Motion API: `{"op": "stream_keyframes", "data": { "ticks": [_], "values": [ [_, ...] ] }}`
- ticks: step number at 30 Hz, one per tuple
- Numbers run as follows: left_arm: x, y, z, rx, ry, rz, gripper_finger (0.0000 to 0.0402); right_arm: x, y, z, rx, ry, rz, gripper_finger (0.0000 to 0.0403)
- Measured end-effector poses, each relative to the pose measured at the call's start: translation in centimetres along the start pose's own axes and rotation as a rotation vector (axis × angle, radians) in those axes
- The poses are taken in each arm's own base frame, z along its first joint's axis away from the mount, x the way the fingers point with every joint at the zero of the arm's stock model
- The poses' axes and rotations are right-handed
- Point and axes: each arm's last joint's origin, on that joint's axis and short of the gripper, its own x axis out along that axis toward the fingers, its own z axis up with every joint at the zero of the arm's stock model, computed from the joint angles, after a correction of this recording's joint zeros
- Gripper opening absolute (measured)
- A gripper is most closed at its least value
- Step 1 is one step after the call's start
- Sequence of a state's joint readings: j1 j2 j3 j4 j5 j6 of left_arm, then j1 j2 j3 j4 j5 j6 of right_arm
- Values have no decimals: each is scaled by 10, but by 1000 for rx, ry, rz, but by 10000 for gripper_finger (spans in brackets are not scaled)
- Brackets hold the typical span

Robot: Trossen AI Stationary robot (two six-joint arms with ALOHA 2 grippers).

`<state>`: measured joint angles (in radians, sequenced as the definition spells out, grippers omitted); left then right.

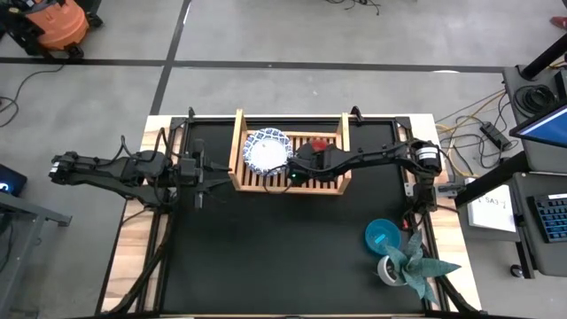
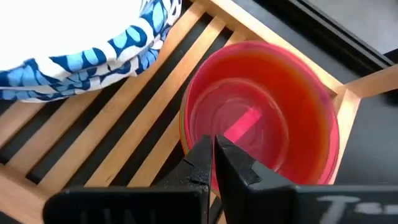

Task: Place and stack bowls onto a shelf
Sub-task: Adjust the small pink bowl on the shelf, then stack the small blue bowl on top of the small pink bowl on the shelf

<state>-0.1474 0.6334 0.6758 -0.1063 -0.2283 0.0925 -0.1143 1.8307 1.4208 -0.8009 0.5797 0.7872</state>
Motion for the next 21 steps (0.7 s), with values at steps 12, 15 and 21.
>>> {"op": "stream_keyframes", "data": {
  "ticks": [12, 15, 21],
  "values": [
    [0, 0, 0, 1, 4, 0, 111, -77, 9, 9, -54, -41, 283, 9],
    [1, 0, -1, 2, 6, 0, 111, -97, 16, 6, -79, -17, 395, 9],
    [3, -1, -1, 6, 12, -1, 111, -132, 34, -8, -113, 99, 623, 9]
  ]
}}
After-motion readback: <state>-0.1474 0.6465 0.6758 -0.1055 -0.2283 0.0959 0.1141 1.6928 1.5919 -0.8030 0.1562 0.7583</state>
